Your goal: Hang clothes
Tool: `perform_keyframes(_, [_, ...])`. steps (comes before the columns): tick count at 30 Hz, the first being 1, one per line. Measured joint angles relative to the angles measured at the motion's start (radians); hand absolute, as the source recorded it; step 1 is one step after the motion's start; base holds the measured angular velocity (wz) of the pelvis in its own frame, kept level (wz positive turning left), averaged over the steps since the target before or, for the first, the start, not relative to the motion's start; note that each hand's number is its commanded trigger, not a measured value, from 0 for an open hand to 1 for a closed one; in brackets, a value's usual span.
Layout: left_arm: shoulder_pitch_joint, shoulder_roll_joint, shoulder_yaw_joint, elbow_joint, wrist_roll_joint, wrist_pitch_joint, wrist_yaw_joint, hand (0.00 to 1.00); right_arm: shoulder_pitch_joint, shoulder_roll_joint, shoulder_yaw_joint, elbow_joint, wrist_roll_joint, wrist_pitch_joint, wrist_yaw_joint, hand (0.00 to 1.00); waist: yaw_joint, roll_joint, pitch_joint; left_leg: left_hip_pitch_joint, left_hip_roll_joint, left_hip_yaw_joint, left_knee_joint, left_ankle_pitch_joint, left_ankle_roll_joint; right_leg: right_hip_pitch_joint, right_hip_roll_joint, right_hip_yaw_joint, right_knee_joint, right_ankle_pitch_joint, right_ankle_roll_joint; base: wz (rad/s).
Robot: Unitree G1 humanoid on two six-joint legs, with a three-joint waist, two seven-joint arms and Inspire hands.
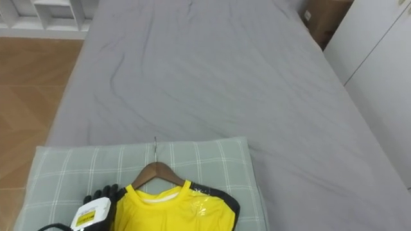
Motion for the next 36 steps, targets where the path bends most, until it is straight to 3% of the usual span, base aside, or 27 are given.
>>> perform_keyframes(8, [-0.015,0.013,-0.016,0.001,-0.032,0.000,-0.010,0.00,-0.018,0.000,0.000,0.022,0.002,0.000,0.005,0.00,-0.004,0.000,0.0013,-0.017,0.002,0.002,0.001,0.000,0.000,-0.021,0.001,0.001,0.005,0.002,-0.002,0.00])
perform_keyframes(15, [-0.036,0.027,-0.017,-0.003,-0.036,-0.007,-0.002,0.00,-0.021,0.003,0.008,0.022,0.017,0.001,0.001,0.00,-0.002,-0.005,0.0072,-0.055,0.003,0.002,0.005,0.010,0.001,-0.056,0.002,0.002,0.005,0.013,-0.002,0.00])
perform_keyframes(16, [-0.039,0.029,-0.017,-0.004,-0.036,-0.009,0.000,0.17,-0.021,0.003,0.008,0.022,0.027,0.001,0.001,0.00,-0.002,-0.005,0.0074,-0.060,0.004,0.002,0.006,0.010,0.001,-0.062,0.003,0.002,0.005,0.014,-0.002,0.00])
perform_keyframes(17, [-0.040,0.030,-0.017,-0.003,-0.036,-0.009,0.000,0.53,-0.021,0.003,0.008,0.022,0.031,0.001,0.001,0.00,-0.002,-0.005,0.0075,-0.062,0.004,0.002,0.006,0.010,0.001,-0.064,0.004,0.002,0.005,0.015,-0.003,0.00])
perform_keyframes(18, [-0.043,0.033,-0.017,-0.003,-0.036,-0.010,0.000,0.66,-0.020,0.003,0.008,0.022,0.034,0.001,0.001,0.00,-0.002,-0.004,0.0078,-0.067,0.006,0.002,0.008,0.010,0.001,-0.069,0.005,0.003,0.006,0.017,-0.004,0.00])
perform_keyframes(19, [-0.048,0.035,-0.017,-0.003,-0.036,-0.010,0.000,1.00,-0.022,0.003,0.008,0.022,0.035,0.000,0.000,0.00,-0.002,-0.003,0.0093,-0.073,0.007,0.002,0.008,0.010,0.001,-0.074,0.006,0.003,0.006,0.018,-0.005,0.00])
perform_keyframes(27, [-0.088,0.064,-0.015,-0.011,-0.036,-0.020,0.037,1.00,-0.023,-0.002,0.008,0.021,0.034,0.000,0.000,0.00,-0.003,0.005,0.0138,-0.084,0.011,0.002,0.005,0.011,-0.001,-0.090,0.010,0.002,0.016,0.021,-0.006,0.00])
perform_keyframes(36, [-0.104,0.074,-0.016,-0.011,-0.035,-0.001,0.055,1.00,-0.023,-0.005,0.008,0.018,0.033,0.000,0.000,0.00,-0.008,0.010,0.0143,-0.082,0.010,0.003,0.002,0.012,-0.002,-0.090,0.009,0.003,0.016,0.021,-0.006,0.00])
